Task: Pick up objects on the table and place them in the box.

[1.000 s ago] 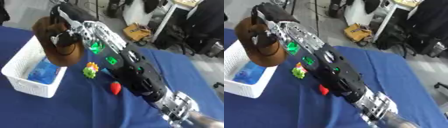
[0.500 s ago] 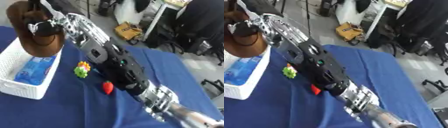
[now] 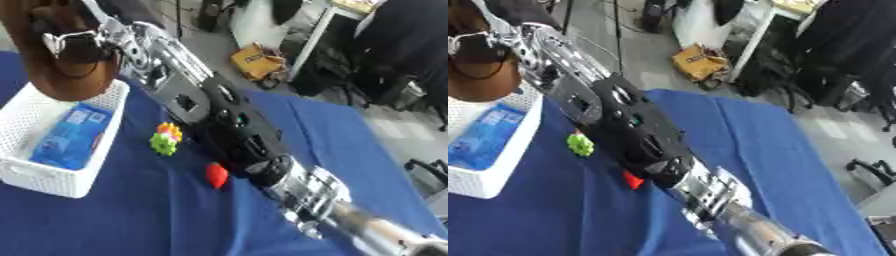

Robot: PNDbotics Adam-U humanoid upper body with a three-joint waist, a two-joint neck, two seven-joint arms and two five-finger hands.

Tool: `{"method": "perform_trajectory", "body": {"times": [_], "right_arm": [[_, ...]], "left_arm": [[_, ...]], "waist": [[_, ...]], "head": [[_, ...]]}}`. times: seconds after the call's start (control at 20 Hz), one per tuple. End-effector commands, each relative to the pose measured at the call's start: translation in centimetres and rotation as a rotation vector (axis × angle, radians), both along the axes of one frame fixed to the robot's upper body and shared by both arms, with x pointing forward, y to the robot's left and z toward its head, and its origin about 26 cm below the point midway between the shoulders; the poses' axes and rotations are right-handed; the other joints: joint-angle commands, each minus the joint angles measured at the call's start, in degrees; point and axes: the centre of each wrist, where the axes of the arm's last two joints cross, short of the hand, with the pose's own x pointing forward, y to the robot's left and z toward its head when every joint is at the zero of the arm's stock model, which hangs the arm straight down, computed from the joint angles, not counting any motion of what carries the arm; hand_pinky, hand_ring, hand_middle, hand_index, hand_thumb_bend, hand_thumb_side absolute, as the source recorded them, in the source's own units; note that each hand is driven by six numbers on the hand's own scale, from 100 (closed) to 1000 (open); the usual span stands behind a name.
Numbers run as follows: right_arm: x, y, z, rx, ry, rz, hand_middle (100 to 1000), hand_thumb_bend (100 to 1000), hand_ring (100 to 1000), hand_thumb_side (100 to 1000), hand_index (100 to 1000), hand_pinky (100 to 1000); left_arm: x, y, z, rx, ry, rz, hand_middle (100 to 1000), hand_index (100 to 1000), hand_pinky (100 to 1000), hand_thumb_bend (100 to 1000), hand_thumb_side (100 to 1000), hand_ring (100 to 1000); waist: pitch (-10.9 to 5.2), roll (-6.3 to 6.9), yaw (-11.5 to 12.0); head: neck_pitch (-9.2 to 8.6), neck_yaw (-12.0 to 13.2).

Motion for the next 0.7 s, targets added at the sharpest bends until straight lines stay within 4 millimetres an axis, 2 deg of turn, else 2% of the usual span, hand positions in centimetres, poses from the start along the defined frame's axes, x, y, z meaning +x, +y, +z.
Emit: {"method": "perform_trajectory", "body": {"times": [0.05,0.6,0.65,0.7], "right_arm": [[-0.4,-1.4,1.5,-0.002,-0.053,-0.015,470,100,474,142,577,278],[0.9,-3.6,0.7,-0.009,-0.119,0.043,444,100,462,125,559,276],[1.1,-3.7,0.4,-0.009,-0.12,0.054,472,100,516,181,595,389],[1.3,-3.8,0.2,-0.009,-0.12,0.062,472,100,516,181,595,389]], "left_arm": [[-0.4,0.3,1.0,-0.007,-0.042,0.01,772,766,1000,100,995,833],[-0.5,0.7,1.7,-0.025,-0.064,0.032,770,766,1000,100,989,830],[-0.5,0.6,1.7,-0.024,-0.065,0.031,769,766,1000,100,988,830],[-0.5,0.6,1.7,-0.024,-0.066,0.031,769,766,1000,100,988,830]], "waist": [[-0.8,0.68,0.43],[0.5,0.64,2.32],[0.55,0.64,2.28],[0.58,0.64,2.24]], "head": [[-0.54,-0.76],[-2.42,-2.82],[-2.64,-2.58],[-2.75,-2.43]]}}
